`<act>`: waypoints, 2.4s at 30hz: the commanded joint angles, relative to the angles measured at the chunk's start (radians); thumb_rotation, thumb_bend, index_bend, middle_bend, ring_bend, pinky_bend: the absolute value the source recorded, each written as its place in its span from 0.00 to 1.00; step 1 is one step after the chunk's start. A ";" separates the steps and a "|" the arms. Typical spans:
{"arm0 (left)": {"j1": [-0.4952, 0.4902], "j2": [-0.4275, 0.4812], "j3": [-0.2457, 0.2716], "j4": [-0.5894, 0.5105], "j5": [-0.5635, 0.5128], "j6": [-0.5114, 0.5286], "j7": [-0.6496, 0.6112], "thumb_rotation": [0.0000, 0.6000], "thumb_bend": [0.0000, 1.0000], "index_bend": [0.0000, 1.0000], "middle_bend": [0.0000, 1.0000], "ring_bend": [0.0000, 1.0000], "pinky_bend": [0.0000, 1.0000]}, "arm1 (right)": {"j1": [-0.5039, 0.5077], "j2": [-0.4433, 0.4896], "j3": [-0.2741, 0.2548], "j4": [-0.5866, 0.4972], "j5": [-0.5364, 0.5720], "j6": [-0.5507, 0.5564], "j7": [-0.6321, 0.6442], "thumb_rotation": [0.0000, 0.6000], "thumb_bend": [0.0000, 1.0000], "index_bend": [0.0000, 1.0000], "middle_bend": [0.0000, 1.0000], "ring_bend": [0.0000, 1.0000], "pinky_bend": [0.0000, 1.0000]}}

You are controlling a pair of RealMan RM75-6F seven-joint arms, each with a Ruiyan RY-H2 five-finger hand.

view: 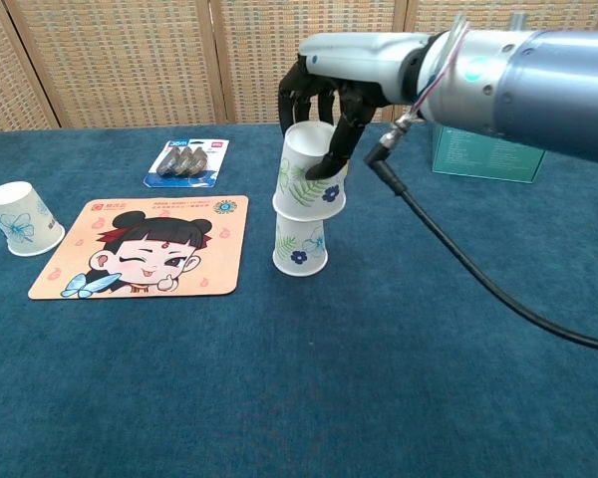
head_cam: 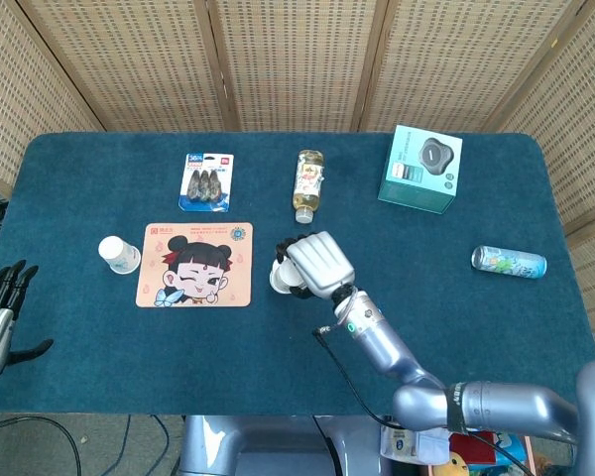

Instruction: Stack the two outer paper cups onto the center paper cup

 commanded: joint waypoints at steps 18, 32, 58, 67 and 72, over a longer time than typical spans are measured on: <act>-0.012 0.018 -0.007 0.005 -0.029 -0.028 -0.044 1.00 0.04 0.00 0.00 0.00 0.00 | 0.180 -0.110 -0.020 0.174 0.224 0.036 -0.099 1.00 0.50 0.53 0.52 0.48 0.53; -0.015 0.019 -0.006 0.005 -0.035 -0.034 -0.045 1.00 0.04 0.00 0.00 0.00 0.00 | 0.181 -0.050 -0.058 0.123 0.209 -0.001 -0.050 1.00 0.00 0.08 0.00 0.00 0.00; -0.231 -0.098 -0.100 0.281 -0.056 -0.255 -0.155 1.00 0.05 0.00 0.00 0.00 0.00 | -0.549 0.219 -0.520 0.226 -0.785 0.715 0.585 1.00 0.00 0.08 0.00 0.00 0.00; -0.324 -0.166 -0.112 0.380 -0.129 -0.406 -0.116 1.00 0.05 0.00 0.00 0.00 0.04 | -0.616 0.222 -0.494 0.281 -0.816 0.739 0.651 1.00 0.00 0.08 0.00 0.00 0.00; -0.375 -0.249 -0.128 0.507 -0.189 -0.485 -0.113 1.00 0.05 0.00 0.00 0.03 0.17 | -0.632 0.234 -0.465 0.285 -0.822 0.729 0.683 1.00 0.00 0.08 0.00 0.00 0.00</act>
